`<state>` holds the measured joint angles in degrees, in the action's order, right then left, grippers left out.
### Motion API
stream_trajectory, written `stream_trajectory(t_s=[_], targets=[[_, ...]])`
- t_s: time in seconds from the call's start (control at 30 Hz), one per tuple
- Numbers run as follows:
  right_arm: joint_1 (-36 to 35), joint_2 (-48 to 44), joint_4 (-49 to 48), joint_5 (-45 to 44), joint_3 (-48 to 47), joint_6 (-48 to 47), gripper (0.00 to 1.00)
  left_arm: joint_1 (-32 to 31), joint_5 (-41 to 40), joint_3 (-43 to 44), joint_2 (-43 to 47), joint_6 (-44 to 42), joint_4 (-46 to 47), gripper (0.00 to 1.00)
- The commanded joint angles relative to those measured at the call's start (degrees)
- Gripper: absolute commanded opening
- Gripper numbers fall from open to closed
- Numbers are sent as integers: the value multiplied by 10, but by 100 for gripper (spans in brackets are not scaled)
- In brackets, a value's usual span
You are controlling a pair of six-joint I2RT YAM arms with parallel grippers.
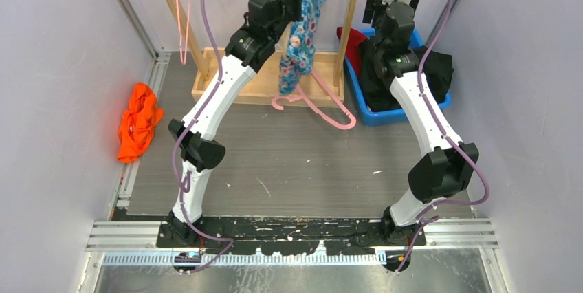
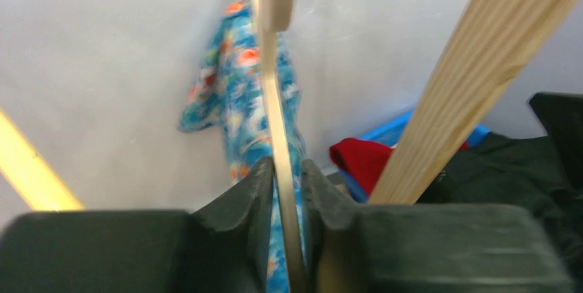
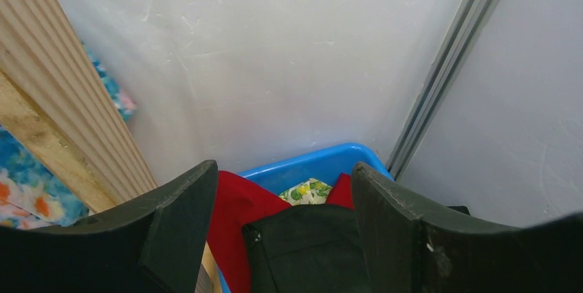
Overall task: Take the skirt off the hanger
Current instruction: Pick up the hanger from the clothesline.
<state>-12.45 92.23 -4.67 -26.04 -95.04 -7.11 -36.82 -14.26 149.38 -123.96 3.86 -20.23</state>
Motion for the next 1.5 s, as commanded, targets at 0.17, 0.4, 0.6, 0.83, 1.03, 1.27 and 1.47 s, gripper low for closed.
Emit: stream_trajectory(t_s=[0.17, 0.4, 0.6, 0.83, 1.03, 1.27, 1.47], targets=[[1, 0, -20, 9, -23, 18, 75, 5, -24, 15, 37, -60, 20, 0], [2, -1, -26, 8, -14, 19, 75, 15, 37, 18, 60, -43, -1, 0], [4, 5, -30, 8, -14, 22, 74, 34, 78, 45, 96, -19, -12, 0], [6, 8, -27, 11, -14, 30, 74, 43, 119, 71, 115, 7, -7, 0], [6, -1, -29, 10, -5, 26, 74, 47, 131, 68, 128, 19, -19, 0], [5, -24, -24, 26, 19, 21, 74, 47, 128, -128, 249, -6, -45, 0], [5, -46, 8, 93, 24, 49, 73, 47, 114, -264, 343, -15, -65, 0]])
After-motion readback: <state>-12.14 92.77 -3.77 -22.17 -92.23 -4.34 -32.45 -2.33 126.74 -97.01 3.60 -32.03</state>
